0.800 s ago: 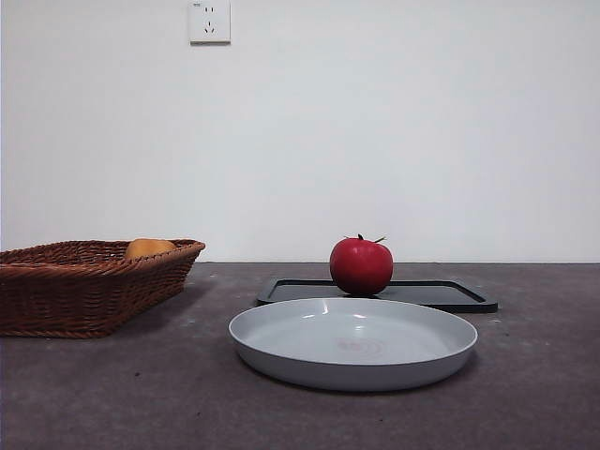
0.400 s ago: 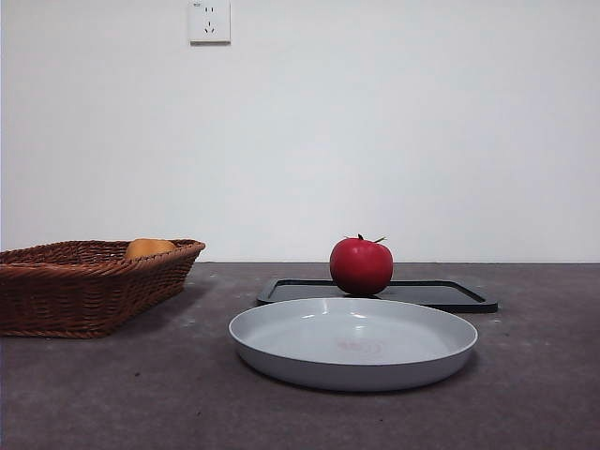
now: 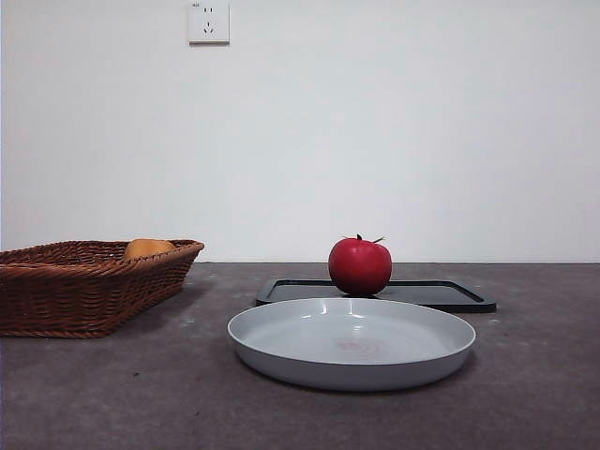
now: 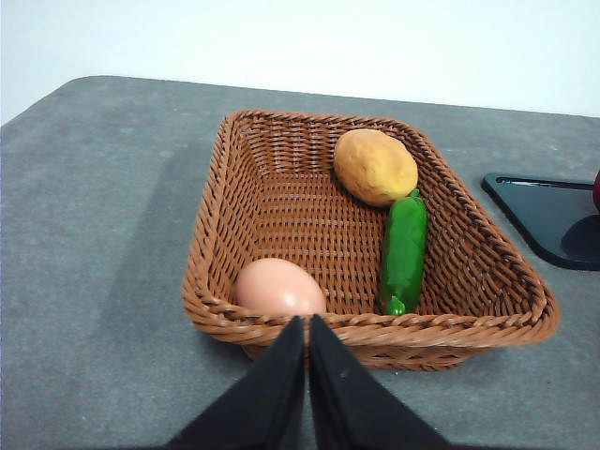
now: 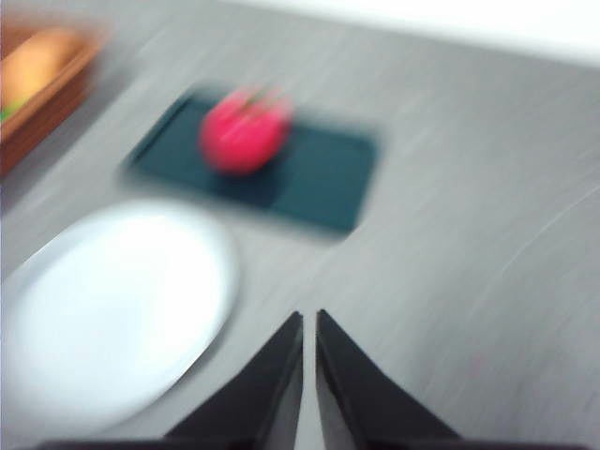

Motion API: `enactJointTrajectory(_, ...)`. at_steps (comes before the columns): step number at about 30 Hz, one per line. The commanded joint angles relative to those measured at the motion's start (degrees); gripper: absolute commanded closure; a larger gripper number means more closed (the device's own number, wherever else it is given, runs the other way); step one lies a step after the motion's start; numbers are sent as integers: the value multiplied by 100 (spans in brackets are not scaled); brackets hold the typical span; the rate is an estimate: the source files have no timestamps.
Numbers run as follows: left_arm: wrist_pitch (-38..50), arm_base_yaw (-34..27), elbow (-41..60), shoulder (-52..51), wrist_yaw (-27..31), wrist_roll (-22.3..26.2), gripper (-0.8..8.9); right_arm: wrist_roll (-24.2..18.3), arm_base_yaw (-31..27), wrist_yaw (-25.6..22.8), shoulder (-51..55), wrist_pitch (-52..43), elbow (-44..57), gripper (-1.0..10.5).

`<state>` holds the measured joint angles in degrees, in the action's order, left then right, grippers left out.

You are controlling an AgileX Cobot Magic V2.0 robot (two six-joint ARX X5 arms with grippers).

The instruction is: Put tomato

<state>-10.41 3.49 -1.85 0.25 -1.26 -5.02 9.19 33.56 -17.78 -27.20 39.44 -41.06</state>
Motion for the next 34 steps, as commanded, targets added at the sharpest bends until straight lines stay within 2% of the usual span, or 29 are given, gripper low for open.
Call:
enactJointTrajectory(1, -37, -11, 118, -9, 9, 74, 807, -997, -960, 376, 538, -1270, 898, 931)
enactJointTrajectory(5, -37, -11, 118, -9, 7, 72, 807, -1311, -1985, 997, 1451, -2511, 2164, 931)
enactJointTrajectory(13, -37, -11, 118, -9, 7, 72, 807, -1220, -2920, 1231, 2461, -3720, 3696, 931)
enactJointTrajectory(19, -37, -11, 118, -9, 7, 74, 807, -1224, -3375, 1300, 2708, -3611, 4048, 931)
enactJointTrajectory(23, -37, -11, 118, -9, 7, 74, 807, -1222, -3652, 1663, 2699, -3333, 4048, 931)
enactJointTrajectory(26, -37, -11, 118, -9, 7, 72, 807, -1224, -3718, 1978, 2699, -2872, 4048, 931)
enactJointTrajectory(34, -39, -11, 118, -7, 7, 74, 807, -1189, -3718, 2024, 2699, -2905, 4048, 931)
